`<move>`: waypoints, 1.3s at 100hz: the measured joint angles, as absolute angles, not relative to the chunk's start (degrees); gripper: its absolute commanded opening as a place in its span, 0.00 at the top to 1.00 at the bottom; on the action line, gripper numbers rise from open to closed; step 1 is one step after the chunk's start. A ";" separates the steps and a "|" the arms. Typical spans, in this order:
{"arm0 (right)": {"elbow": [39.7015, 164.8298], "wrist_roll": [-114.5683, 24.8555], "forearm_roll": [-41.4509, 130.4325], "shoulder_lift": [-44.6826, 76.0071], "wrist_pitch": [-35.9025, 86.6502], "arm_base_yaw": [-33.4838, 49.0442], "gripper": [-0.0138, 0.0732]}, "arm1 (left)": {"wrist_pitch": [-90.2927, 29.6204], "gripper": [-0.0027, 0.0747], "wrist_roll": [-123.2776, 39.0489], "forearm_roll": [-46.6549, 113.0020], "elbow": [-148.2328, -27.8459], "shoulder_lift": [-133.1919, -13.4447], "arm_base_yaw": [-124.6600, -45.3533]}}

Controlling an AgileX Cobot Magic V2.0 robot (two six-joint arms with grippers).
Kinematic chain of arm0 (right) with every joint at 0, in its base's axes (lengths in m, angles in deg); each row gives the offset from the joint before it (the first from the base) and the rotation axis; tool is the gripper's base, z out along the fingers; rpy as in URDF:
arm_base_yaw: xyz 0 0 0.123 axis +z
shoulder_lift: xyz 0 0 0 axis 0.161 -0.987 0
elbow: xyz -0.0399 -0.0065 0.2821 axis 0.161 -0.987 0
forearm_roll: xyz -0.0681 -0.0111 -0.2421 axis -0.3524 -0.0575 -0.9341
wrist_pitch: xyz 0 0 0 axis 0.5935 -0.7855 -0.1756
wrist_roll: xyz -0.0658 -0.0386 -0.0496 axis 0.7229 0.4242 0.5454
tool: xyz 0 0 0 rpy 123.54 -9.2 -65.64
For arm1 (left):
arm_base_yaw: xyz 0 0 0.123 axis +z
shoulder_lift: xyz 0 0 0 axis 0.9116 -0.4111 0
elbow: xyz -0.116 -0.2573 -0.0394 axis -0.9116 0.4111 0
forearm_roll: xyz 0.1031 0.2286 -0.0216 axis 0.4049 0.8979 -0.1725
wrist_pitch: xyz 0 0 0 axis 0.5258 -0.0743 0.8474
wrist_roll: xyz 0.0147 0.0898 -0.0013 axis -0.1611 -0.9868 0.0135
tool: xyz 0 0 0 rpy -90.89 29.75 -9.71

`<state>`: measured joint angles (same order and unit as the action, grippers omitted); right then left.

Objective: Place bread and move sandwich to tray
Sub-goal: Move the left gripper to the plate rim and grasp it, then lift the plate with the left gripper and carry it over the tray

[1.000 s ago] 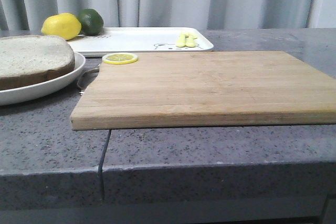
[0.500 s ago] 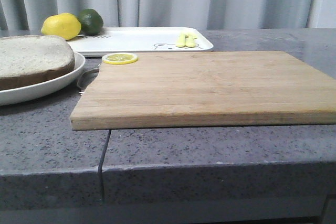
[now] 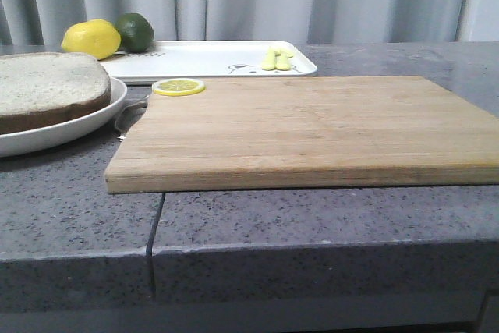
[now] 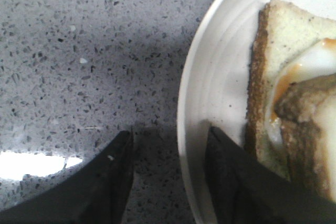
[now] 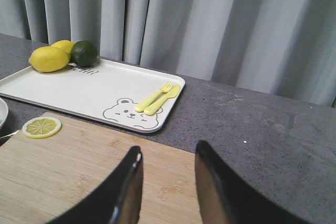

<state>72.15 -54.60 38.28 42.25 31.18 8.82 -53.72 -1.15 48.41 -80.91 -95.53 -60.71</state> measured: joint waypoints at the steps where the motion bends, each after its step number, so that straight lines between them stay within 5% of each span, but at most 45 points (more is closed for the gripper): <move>1: 72.15 -54.60 38.28 42.25 31.18 8.82 0.53 | -53.72 0.68 -1.15 48.41 -80.91 -95.53 -60.71; 24: 72.15 -54.60 38.28 42.25 31.18 8.82 0.53 | -53.21 0.99 -1.05 46.97 -80.91 -95.53 -60.71; 98: 72.15 -54.60 38.28 42.25 31.27 8.82 0.53 | -53.04 0.99 0.32 45.22 -81.18 -95.53 -60.60; 130: 72.15 -54.60 38.28 42.25 31.27 8.82 0.53 | -58.23 0.99 -5.55 38.89 -82.44 -93.70 -54.71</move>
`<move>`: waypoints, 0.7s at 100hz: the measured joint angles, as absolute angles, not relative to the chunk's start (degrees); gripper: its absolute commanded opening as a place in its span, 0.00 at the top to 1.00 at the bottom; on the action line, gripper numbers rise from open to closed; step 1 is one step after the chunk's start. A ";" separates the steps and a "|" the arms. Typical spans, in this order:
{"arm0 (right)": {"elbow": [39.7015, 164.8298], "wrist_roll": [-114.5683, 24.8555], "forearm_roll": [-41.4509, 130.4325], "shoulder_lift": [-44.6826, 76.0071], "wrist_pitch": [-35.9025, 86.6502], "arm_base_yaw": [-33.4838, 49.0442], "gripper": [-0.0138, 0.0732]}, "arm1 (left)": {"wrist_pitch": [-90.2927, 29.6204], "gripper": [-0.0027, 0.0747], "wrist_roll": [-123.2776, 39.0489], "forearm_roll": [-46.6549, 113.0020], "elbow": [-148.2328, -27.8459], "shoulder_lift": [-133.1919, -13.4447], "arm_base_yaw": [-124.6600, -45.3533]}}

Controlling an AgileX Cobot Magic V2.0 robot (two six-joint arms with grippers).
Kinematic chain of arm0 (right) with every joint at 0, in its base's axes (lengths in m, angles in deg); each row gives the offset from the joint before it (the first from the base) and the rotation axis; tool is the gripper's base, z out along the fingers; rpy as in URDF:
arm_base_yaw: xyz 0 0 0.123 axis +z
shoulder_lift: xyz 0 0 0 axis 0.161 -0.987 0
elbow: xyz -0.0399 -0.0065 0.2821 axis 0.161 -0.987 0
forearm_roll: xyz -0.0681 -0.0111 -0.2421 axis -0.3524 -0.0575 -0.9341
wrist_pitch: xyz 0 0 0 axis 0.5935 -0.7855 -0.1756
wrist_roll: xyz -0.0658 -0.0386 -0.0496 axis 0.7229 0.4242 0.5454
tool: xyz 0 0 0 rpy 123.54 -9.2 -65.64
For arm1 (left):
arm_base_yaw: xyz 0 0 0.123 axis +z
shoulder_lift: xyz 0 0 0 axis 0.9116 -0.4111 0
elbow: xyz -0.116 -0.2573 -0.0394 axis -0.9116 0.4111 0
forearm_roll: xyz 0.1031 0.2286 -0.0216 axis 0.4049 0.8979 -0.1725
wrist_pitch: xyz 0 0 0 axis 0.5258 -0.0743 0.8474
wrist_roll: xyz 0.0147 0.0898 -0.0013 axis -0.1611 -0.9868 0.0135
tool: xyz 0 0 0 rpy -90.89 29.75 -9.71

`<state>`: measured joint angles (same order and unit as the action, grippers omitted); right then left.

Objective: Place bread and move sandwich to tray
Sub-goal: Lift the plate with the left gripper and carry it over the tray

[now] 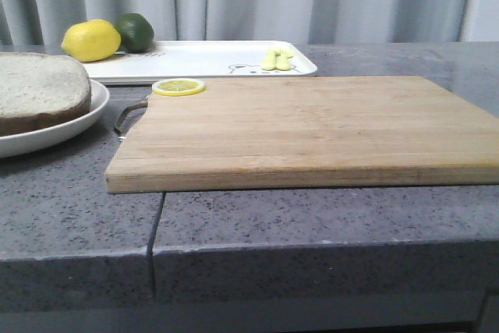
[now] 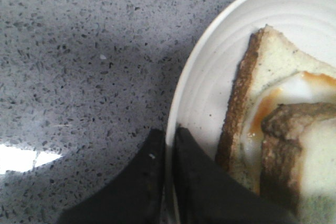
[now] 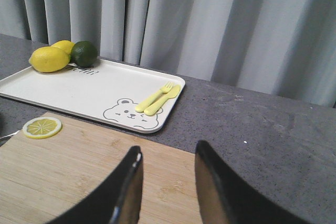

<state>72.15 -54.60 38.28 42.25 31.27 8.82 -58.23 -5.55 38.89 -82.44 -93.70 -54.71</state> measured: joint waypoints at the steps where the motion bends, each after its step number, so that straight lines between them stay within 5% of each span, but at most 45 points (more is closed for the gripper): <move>1: 72.15 -54.60 38.28 42.25 31.27 8.82 0.53 | -58.39 0.99 -5.88 38.54 -82.52 -93.70 -54.36; 70: 72.15 -54.60 38.28 42.25 31.77 8.82 0.53 | -67.93 0.99 -21.14 15.62 -89.59 -93.70 -48.23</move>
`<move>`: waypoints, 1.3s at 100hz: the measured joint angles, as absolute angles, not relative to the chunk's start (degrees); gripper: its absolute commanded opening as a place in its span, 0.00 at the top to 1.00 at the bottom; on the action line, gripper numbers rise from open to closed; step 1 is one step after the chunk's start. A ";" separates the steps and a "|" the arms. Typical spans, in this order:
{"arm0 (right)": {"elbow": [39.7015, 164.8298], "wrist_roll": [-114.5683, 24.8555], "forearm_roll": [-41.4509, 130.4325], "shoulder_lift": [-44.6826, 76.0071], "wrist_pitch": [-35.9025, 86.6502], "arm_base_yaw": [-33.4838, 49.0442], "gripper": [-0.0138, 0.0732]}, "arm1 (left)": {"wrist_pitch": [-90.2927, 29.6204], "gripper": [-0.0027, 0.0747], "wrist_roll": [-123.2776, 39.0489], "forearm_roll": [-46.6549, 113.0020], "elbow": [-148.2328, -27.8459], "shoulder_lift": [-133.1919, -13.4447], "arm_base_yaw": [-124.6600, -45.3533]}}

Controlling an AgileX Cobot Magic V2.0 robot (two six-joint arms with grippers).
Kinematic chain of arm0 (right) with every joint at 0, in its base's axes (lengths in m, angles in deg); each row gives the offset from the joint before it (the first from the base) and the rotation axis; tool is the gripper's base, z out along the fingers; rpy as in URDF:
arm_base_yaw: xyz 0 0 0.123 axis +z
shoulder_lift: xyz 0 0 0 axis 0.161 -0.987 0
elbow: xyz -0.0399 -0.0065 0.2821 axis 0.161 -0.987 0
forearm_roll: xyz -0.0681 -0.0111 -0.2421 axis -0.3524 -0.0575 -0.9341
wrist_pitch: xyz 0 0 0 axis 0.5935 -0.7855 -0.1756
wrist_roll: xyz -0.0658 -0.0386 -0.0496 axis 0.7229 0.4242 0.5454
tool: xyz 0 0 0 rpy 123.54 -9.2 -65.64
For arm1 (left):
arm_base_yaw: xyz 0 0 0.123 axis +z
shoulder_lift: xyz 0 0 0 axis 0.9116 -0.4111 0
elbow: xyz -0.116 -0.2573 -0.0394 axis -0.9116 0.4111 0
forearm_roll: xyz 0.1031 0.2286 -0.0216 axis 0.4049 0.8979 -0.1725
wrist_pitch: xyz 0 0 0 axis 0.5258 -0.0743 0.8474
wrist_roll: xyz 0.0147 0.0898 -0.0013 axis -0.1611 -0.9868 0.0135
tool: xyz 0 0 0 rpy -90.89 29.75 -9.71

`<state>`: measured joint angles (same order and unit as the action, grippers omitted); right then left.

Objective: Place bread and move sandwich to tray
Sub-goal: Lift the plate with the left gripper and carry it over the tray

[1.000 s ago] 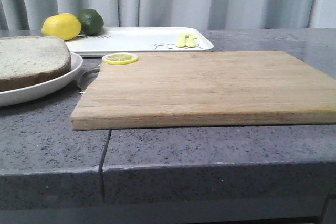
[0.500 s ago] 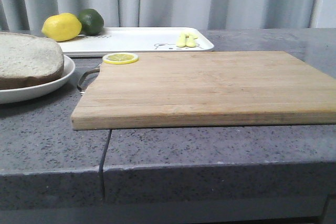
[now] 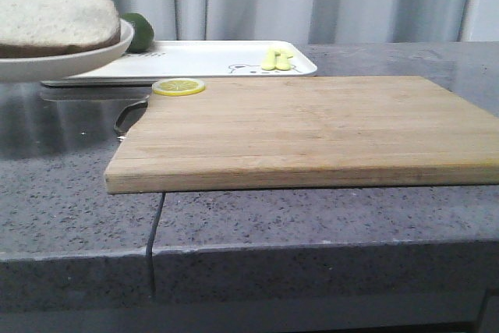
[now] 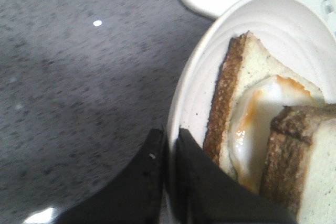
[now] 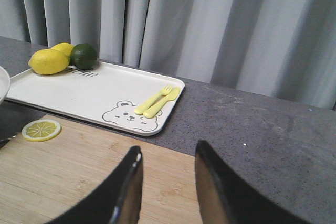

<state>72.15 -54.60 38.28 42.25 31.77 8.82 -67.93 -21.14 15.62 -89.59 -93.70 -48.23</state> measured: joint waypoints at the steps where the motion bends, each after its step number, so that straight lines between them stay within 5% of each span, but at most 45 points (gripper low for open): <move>1: 72.15 -54.60 38.28 42.25 31.77 8.82 0.53 | -67.91 0.99 -21.14 15.34 -89.77 -93.70 -48.23; 67: 72.15 -54.60 38.72 42.25 32.66 8.82 0.53 | -66.04 0.99 -21.57 3.16 -99.78 -103.75 -54.28; 130: 72.15 -54.60 38.74 42.25 32.66 8.82 0.53 | -65.70 0.99 -9.27 9.58 -129.50 -128.59 -63.83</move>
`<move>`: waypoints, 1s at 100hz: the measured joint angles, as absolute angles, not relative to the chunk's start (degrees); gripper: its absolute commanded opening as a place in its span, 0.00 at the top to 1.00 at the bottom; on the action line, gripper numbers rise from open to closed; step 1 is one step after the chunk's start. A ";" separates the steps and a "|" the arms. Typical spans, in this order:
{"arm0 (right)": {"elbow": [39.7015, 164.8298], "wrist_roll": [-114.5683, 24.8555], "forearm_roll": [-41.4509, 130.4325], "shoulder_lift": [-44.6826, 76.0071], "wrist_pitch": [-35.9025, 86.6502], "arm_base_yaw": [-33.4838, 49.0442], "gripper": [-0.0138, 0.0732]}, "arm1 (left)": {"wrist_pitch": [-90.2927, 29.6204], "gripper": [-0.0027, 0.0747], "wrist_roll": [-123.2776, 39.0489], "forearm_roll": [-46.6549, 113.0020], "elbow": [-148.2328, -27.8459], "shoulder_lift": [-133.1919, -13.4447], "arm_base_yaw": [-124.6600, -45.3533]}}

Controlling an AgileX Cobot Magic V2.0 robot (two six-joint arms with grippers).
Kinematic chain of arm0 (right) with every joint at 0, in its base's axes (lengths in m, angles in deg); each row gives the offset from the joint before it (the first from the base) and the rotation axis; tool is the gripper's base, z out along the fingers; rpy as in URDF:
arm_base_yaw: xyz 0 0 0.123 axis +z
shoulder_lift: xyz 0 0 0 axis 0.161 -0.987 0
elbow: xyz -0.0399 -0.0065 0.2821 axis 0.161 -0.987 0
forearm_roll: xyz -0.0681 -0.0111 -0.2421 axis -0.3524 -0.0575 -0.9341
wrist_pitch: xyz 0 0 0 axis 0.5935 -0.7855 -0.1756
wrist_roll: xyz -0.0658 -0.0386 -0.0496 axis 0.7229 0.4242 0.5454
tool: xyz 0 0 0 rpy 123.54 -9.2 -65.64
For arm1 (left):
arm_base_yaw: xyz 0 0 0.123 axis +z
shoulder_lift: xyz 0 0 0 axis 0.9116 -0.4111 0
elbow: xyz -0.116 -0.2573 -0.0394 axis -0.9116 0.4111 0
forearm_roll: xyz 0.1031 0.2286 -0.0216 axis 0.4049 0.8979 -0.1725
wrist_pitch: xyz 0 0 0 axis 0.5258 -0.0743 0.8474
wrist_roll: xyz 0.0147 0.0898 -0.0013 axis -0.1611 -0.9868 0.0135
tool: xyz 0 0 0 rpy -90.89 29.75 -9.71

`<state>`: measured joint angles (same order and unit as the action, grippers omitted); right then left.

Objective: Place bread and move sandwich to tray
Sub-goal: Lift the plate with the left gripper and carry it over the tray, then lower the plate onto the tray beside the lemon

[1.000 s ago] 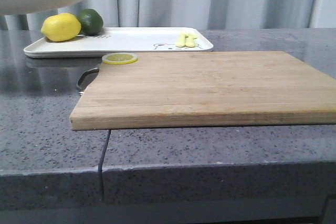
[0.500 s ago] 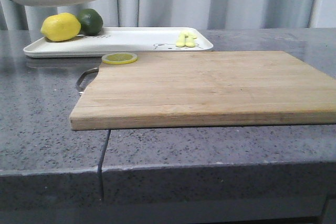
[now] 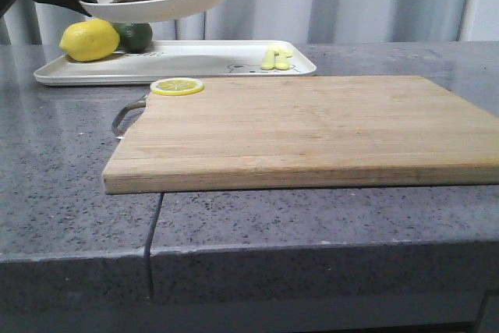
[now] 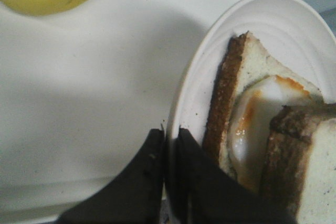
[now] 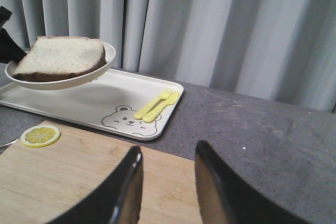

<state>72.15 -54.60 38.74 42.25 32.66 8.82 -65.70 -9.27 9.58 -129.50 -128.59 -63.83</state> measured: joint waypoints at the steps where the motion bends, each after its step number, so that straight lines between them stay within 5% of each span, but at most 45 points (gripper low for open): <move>1: 72.15 -54.60 38.74 42.25 32.66 8.82 0.53 | -65.80 0.99 -9.13 9.81 -129.98 -128.77 -63.78; 100: 72.15 -54.60 38.74 42.25 32.66 8.82 0.53 | -65.41 0.99 -0.73 17.18 -143.22 -141.97 -67.70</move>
<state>72.15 -54.60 38.74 42.25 32.66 8.82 -65.41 -0.73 17.18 -143.22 -141.97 -67.70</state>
